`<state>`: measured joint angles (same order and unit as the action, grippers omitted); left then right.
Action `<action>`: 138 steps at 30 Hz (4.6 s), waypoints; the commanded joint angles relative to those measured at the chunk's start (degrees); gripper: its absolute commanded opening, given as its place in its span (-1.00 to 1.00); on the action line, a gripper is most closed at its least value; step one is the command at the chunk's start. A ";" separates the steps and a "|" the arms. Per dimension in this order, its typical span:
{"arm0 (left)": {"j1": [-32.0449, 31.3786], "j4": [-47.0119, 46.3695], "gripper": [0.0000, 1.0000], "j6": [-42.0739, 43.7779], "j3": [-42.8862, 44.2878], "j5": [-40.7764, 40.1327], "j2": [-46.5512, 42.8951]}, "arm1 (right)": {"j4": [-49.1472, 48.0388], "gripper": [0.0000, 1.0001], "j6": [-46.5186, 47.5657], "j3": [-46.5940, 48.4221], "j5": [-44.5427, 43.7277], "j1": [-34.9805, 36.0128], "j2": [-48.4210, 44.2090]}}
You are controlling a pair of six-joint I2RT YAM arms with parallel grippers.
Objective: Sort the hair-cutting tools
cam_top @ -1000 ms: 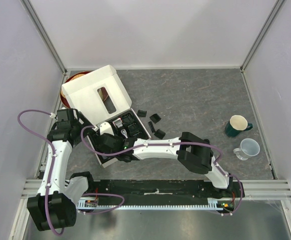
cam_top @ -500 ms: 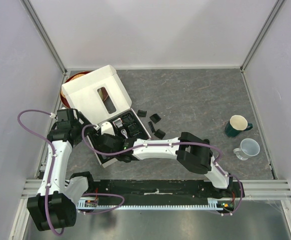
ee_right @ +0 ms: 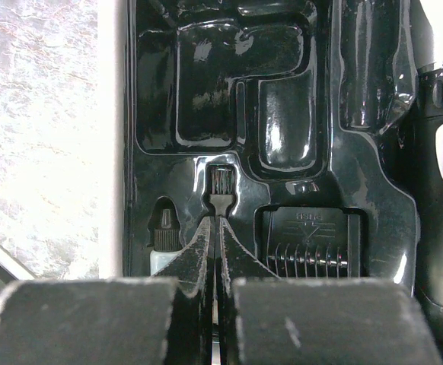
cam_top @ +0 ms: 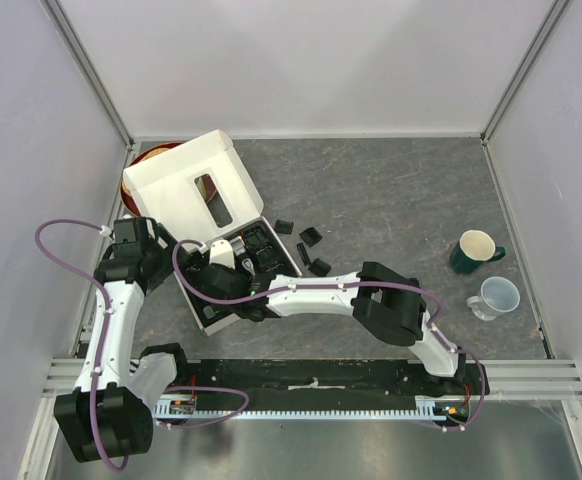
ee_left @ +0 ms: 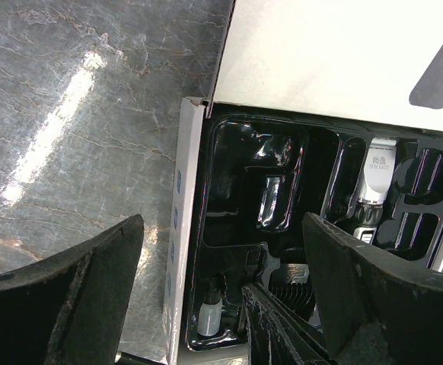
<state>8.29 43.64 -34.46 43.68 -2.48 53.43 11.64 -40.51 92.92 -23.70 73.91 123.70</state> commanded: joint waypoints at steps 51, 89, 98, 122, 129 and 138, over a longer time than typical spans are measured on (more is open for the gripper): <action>0.32 -4.88 0.98 3.35 -1.40 10.92 -3.95 | 33.62 0.90 -21.08 -41.58 -15.85 -40.86 -40.11; 0.32 -3.74 0.94 2.99 -1.05 8.19 -4.56 | 18.77 -1.00 -16.89 -51.38 1.91 -43.94 -55.67; 0.41 -3.38 0.93 2.47 -0.97 6.70 -5.18 | 10.36 -1.00 -14.25 -34.07 2.60 -29.54 -47.42; 0.32 2.33 0.92 0.97 2.81 -7.97 -9.04 | -15.43 -0.96 15.84 0.14 29.58 -9.66 -4.70; 0.32 3.03 0.92 0.36 2.90 -9.64 -9.13 | -5.67 -0.92 37.13 6.12 35.48 -9.92 -2.94; 0.32 6.46 0.93 -2.10 5.97 -17.73 -9.05 | -0.48 -0.90 55.62 10.61 30.83 -9.92 1.63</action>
<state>8.29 48.77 -33.87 45.91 -14.35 44.62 9.13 3.92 100.71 8.93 64.12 122.50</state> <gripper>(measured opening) 0.961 0.056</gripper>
